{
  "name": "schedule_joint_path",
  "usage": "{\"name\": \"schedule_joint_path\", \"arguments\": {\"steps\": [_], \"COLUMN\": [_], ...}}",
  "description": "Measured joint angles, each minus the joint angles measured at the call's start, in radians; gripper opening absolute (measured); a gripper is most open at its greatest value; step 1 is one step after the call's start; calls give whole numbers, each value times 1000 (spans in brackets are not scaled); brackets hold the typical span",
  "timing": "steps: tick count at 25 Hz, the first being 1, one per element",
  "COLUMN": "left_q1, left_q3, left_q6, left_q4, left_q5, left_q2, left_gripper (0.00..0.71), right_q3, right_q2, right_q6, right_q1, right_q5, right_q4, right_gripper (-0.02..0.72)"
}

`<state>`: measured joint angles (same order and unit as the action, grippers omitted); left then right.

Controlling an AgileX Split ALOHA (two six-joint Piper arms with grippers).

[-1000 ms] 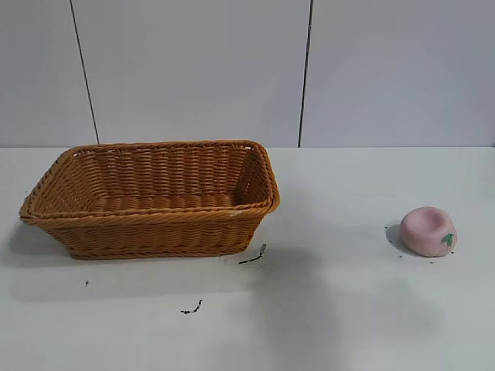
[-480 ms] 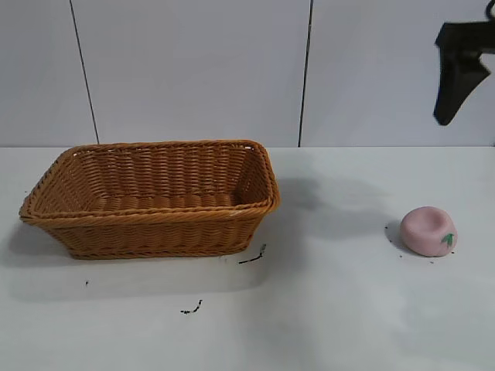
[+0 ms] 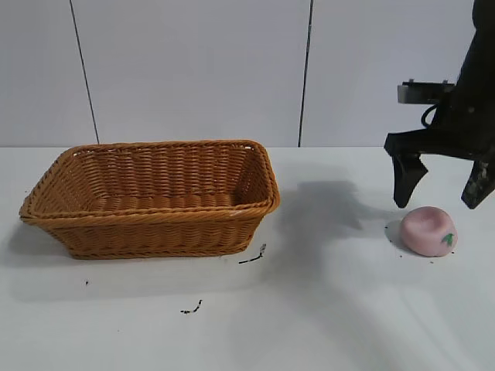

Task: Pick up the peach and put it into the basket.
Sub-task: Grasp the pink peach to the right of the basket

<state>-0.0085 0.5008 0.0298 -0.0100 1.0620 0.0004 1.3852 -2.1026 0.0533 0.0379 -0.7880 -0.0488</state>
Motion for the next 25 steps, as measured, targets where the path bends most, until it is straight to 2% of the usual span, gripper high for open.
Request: {"name": "schedule_joint_path", "arguments": {"steps": [6, 8, 10, 14, 15, 16, 19, 25], "left_q1": [0, 0, 0, 0, 0, 0, 0, 0], "left_q3": [0, 0, 0, 0, 0, 0, 0, 0], "left_q6": [0, 0, 0, 0, 0, 0, 0, 0], "left_q4": [0, 0, 0, 0, 0, 0, 0, 0], "left_q5": [0, 0, 0, 0, 0, 0, 0, 0], "left_q2": [0, 0, 0, 0, 0, 0, 0, 0], "left_gripper": [693, 693, 693, 693, 693, 693, 693, 693], "right_q3": [0, 0, 0, 2, 6, 7, 25, 201], "right_q2": [-35, -35, -35, -34, -29, -24, 0, 107], "right_q6": [0, 0, 0, 5, 9, 16, 27, 30], "right_q1": [0, 0, 0, 0, 0, 0, 0, 0], "right_q5": [6, 7, 7, 2, 1, 0, -30, -219], "right_q4": [0, 0, 0, 2, 4, 5, 11, 15], "right_gripper": [633, 610, 503, 64, 8, -15, -15, -15]}}
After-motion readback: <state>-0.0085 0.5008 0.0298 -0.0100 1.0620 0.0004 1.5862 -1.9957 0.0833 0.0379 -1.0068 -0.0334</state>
